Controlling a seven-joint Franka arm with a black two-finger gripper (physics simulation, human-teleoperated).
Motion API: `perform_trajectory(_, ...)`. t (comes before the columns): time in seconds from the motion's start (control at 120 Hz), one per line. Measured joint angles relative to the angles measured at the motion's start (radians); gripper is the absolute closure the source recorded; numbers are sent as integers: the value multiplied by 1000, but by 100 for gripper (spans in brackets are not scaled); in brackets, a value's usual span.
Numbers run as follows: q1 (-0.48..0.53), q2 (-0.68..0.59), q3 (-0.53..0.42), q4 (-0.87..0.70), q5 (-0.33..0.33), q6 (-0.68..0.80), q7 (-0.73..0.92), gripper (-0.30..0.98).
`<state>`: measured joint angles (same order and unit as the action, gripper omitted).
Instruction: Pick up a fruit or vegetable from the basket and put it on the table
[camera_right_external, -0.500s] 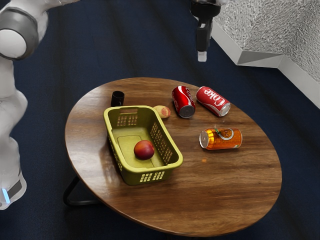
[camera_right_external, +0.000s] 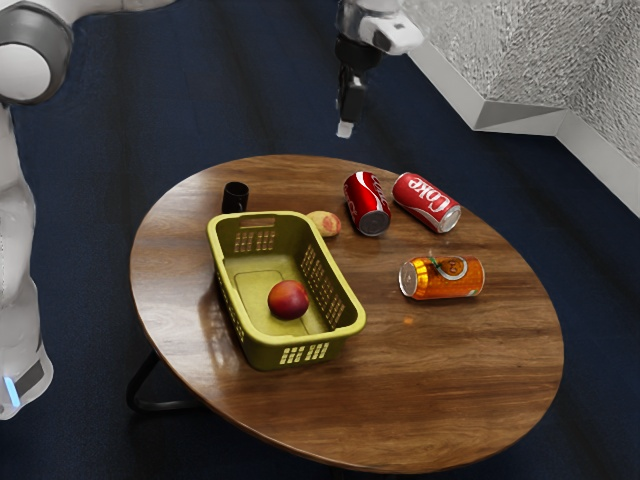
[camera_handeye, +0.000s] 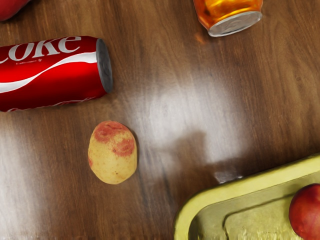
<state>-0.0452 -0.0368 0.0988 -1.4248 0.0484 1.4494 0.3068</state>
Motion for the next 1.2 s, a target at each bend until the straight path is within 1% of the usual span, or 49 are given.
perform_trajectory(0.025,60,-85,-81,-117,-4,32,-6,2)
perform_trajectory(0.033,95,-119,-117,-158,-9,41,-8,2)
perform_trajectory(0.05,192,-193,-198,-241,-22,59,-11,2)
perform_trajectory(0.083,420,-348,-364,-391,-66,88,-17,2)
perform_trajectory(0.117,650,-528,-526,-504,-136,110,-17,3)
perform_trajectory(0.142,775,-641,-618,-554,-189,120,-16,3)
perform_trajectory(0.175,878,-745,-703,-593,-247,133,-15,3)
perform_trajectory(0.2,930,-796,-753,-611,-285,140,-14,3)
perform_trajectory(0.233,971,-832,-802,-619,-324,145,-13,3)
perform_trajectory(0.267,992,-841,-828,-601,-353,138,-12,3)
perform_trajectory(0.35,1016,-843,-850,-584,-397,117,-11,3)
perform_trajectory(0.383,996,-842,-855,-588,-407,116,-12,3)
perform_trajectory(0.475,861,-836,-856,-601,-382,131,-34,2)
perform_trajectory(0.6,800,-809,-835,-611,-360,150,-64,2)
perform_trajectory(0.625,785,-800,-821,-613,-358,154,-70,2)
perform_trajectory(0.7,707,-758,-735,-618,-345,161,-84,2)
perform_trajectory(0.767,606,-716,-651,-628,-328,163,-98,2)
perform_trajectory(0.817,562,-693,-622,-641,-314,163,-108,2)
perform_trajectory(0.9,546,-609,-614,-632,-300,149,-124,2)
perform_trajectory(0.967,540,-572,-649,-627,-294,141,-137,3)
perform_trajectory(1.067,540,-562,-708,-614,-293,134,-155,2)
perform_trajectory(1.2,558,-582,-726,-607,-293,125,-175,2)
